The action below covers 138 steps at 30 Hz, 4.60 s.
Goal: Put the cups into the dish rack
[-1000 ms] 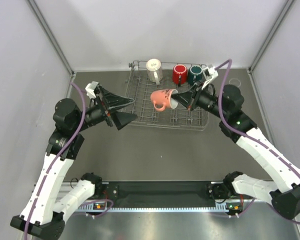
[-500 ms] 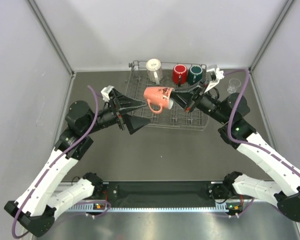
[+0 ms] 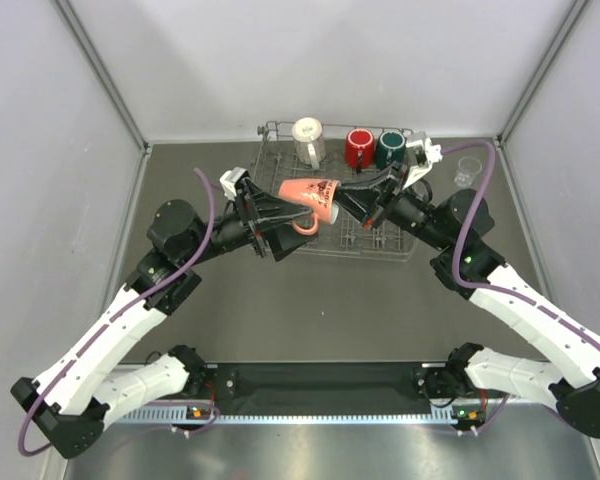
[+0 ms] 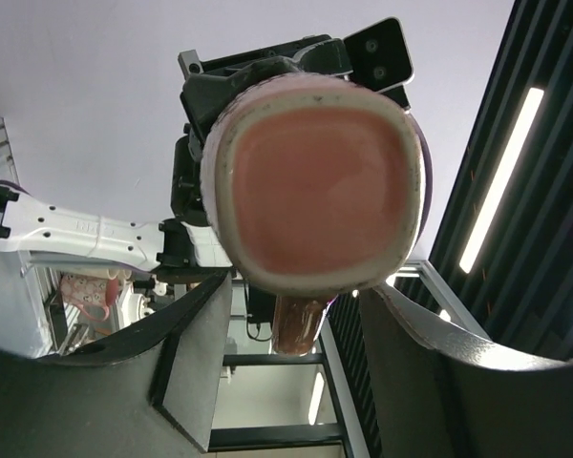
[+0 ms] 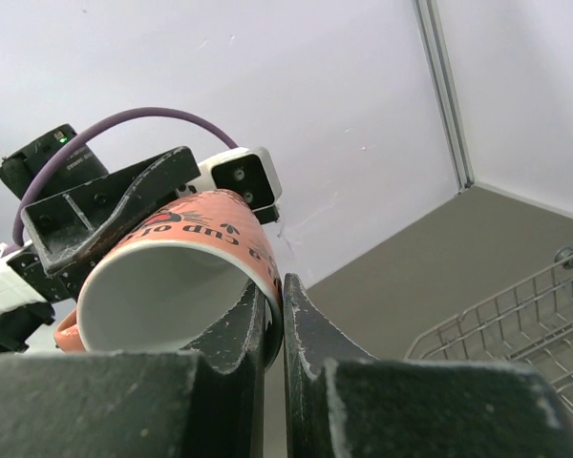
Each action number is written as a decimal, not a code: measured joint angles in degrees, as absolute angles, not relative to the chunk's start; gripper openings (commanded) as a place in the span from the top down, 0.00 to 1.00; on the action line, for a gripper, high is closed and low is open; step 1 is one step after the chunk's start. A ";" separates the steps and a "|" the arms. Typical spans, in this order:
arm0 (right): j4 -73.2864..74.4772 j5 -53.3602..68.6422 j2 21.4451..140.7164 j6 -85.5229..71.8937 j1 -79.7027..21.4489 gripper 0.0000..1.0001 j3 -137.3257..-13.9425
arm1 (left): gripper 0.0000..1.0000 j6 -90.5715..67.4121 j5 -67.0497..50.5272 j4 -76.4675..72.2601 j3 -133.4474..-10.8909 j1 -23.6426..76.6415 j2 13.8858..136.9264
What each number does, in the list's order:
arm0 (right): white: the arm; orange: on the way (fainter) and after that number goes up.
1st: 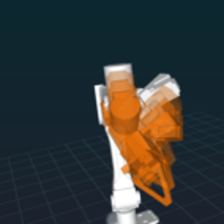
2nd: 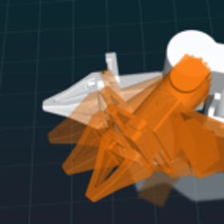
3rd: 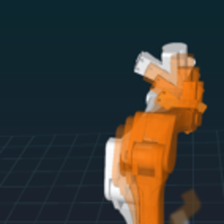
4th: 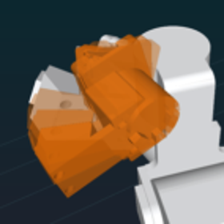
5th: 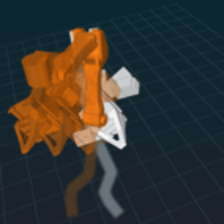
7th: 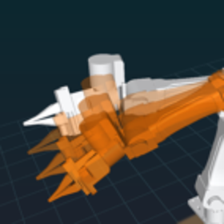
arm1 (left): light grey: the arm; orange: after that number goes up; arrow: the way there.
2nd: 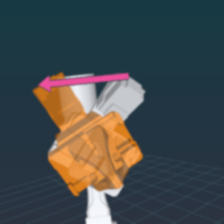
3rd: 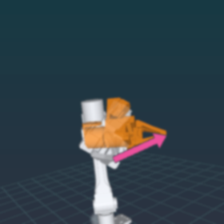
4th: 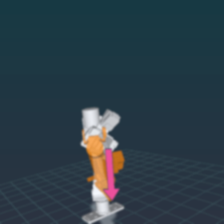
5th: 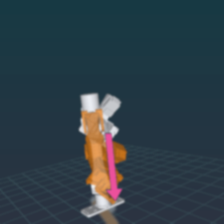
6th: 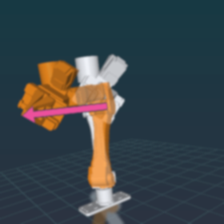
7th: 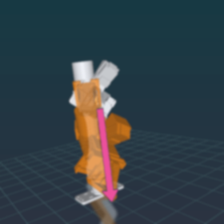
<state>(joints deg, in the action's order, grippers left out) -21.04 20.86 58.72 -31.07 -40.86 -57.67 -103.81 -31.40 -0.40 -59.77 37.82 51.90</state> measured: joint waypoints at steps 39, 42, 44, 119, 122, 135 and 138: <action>16.91 -5.98 48.73 -27.79 -41.23 0.46 -57.98 | 1.00 -69.14 -18.04 38.33 -87.77 39.86 67.20; 26.59 -11.38 48.53 -28.71 -41.23 0.44 -59.83 | 1.00 -63.75 -13.06 44.25 -91.61 39.86 70.19; 31.86 -13.72 48.36 -29.71 -41.23 0.44 -60.88 | 1.00 -60.10 -9.17 47.48 -92.86 39.83 72.07; 77.62 -35.94 27.46 -59.05 -41.25 0.41 -80.93 | 1.00 -22.41 23.66 21.91 -121.97 26.15 142.08; 77.62 -35.97 27.46 -59.20 -41.25 0.41 -80.93 | 1.00 -22.41 23.70 21.96 -122.50 25.89 142.65; 77.62 -35.97 27.55 -58.63 -41.25 0.36 -80.25 | 0.60 -24.14 23.38 22.41 -124.09 24.86 143.02; 77.62 -35.97 27.55 -58.19 -41.25 0.35 -80.25 | 0.58 -24.32 23.42 22.46 -124.29 24.82 143.02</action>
<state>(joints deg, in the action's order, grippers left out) 77.62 -35.97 27.55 -58.19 -41.25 -80.25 -24.32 23.42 22.46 -124.29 24.82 143.02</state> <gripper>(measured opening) 0.644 0.411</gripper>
